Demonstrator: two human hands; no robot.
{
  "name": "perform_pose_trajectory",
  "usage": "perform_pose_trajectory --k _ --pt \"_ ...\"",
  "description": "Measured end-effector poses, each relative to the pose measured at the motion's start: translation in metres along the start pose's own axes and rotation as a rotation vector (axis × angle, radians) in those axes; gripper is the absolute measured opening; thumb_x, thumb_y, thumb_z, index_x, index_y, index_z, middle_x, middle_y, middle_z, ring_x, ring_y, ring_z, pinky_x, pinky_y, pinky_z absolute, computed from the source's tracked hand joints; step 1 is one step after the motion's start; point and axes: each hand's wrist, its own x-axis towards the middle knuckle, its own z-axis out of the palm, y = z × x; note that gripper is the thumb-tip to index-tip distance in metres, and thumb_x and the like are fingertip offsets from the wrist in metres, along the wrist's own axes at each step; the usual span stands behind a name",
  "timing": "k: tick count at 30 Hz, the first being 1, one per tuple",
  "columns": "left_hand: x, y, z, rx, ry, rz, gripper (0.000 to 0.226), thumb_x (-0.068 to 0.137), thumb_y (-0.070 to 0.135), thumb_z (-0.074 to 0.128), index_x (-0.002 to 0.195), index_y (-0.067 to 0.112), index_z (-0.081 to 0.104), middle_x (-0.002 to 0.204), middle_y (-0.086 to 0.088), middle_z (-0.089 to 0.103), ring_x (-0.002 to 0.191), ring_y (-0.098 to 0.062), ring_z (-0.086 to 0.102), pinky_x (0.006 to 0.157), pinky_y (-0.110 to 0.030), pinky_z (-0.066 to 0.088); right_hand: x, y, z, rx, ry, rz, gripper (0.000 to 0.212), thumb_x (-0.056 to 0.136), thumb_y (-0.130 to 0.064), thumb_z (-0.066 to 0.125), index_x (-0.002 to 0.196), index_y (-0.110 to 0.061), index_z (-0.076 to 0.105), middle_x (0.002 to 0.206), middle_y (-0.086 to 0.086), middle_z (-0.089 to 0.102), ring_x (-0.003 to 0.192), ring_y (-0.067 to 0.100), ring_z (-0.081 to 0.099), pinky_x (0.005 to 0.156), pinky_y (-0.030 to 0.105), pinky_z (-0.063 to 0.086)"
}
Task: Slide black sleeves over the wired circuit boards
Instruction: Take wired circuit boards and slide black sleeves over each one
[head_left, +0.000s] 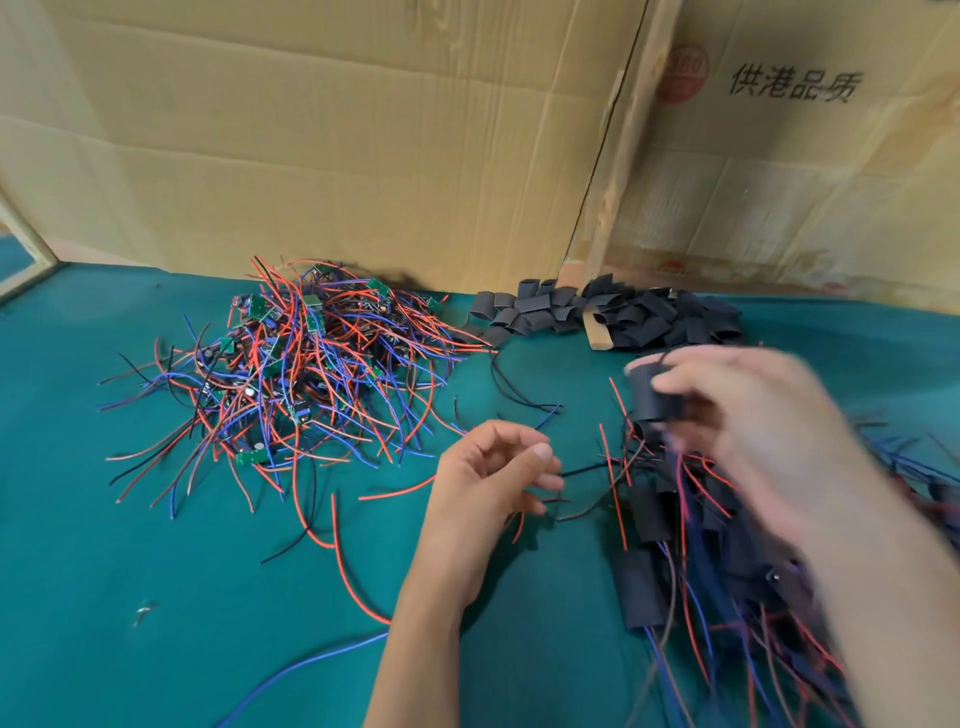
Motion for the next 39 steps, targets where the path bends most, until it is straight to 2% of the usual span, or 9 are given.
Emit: perform_pose_trajectory --k 3,6,9,15,19,24,26,35,39 --pt "0.001 -0.002 0.001 -0.029 0.052 -0.014 0.007 0.094 -0.001 0.061 0.092 0.006 0.064 0.081 -0.011 0.07 0.067 -0.016 0.066 0.059 -0.022 0.051 -0.002 -0.036 -0.041 -0.584 -0.035 0.002 0.037 0.053 -0.042 0.074 0.084 -0.023 0.08 0.07 0.013 0.073 0.046 0.021 0.057 0.05 0.026 0.047" --pt "0.003 -0.002 0.002 -0.057 0.092 -0.023 0.009 0.095 -0.003 0.059 0.093 0.005 0.064 0.078 -0.009 0.069 0.065 -0.015 0.065 0.06 -0.023 0.052 0.003 -0.05 -0.06 -0.983 -0.087 0.097 0.017 0.066 -0.043 0.08 0.082 -0.047 0.076 0.072 -0.009 0.076 0.05 0.009 0.066 0.064 0.026 0.051" --pt "0.004 -0.002 0.003 -0.076 0.125 -0.023 0.011 0.094 -0.005 0.058 0.092 0.004 0.064 0.076 -0.009 0.068 0.063 -0.015 0.064 0.058 -0.022 0.051 0.014 -0.051 -0.052 -1.39 -0.069 -0.058 0.017 0.069 -0.058 0.078 0.075 -0.045 0.069 0.07 -0.031 0.069 0.066 -0.013 0.059 0.064 0.013 0.039" --pt "0.008 -0.005 0.001 -0.065 0.256 0.028 0.019 0.091 -0.01 0.055 0.086 0.006 0.064 0.068 -0.006 0.064 0.061 -0.016 0.061 0.055 -0.022 0.049 0.032 -0.05 0.069 -1.23 -0.459 -0.315 0.009 0.083 -0.039 0.07 0.089 -0.036 0.076 0.08 -0.02 0.073 0.08 -0.004 0.064 0.068 0.005 0.041" --pt "0.009 -0.005 0.0 0.002 0.27 0.041 0.022 0.091 -0.011 0.052 0.085 0.007 0.064 0.069 -0.008 0.063 0.064 -0.018 0.059 0.056 -0.024 0.048 0.071 -0.012 0.151 -1.238 -0.616 -0.317 0.028 0.087 -0.01 0.059 0.102 -0.025 0.077 0.087 -0.007 0.07 0.091 0.017 0.065 0.072 0.019 0.043" --pt "0.008 -0.005 0.004 0.051 0.203 0.055 0.021 0.088 -0.018 0.045 0.097 -0.01 0.062 0.085 -0.015 0.067 0.079 -0.022 0.057 0.069 -0.036 0.05 0.111 0.032 0.204 -1.187 -0.531 -0.273 0.044 0.095 -0.006 0.056 0.134 -0.025 0.06 0.126 0.016 0.054 0.097 0.033 0.058 0.078 0.034 0.045" --pt "0.006 -0.003 0.003 0.004 0.195 0.054 0.023 0.087 -0.021 0.042 0.098 -0.013 0.061 0.087 -0.014 0.069 0.082 -0.021 0.058 0.067 -0.031 0.053 0.119 0.045 0.212 -1.145 -0.462 -0.255 0.038 0.093 -0.01 0.062 0.126 -0.028 0.06 0.118 0.014 0.054 0.109 0.035 0.056 0.078 0.039 0.045" --pt "0.002 0.0 -0.002 -0.039 0.204 0.044 0.04 0.083 -0.018 0.046 0.068 0.015 0.062 0.067 0.004 0.063 0.062 -0.006 0.052 0.057 -0.022 0.046 0.12 0.065 0.225 -1.173 -0.246 -0.346 0.031 0.087 -0.037 0.077 0.107 -0.017 0.064 0.094 0.006 0.053 0.09 0.033 0.059 0.072 0.037 0.045" --pt "0.001 0.0 0.0 0.018 0.202 0.045 0.026 0.081 -0.012 0.05 0.079 0.008 0.066 0.076 -0.001 0.068 0.071 -0.012 0.056 0.063 -0.027 0.049 0.115 0.057 0.221 -1.227 -0.263 -0.376 0.02 0.083 -0.031 0.074 0.084 -0.016 0.062 0.089 0.007 0.061 0.079 0.033 0.056 0.063 0.032 0.041"
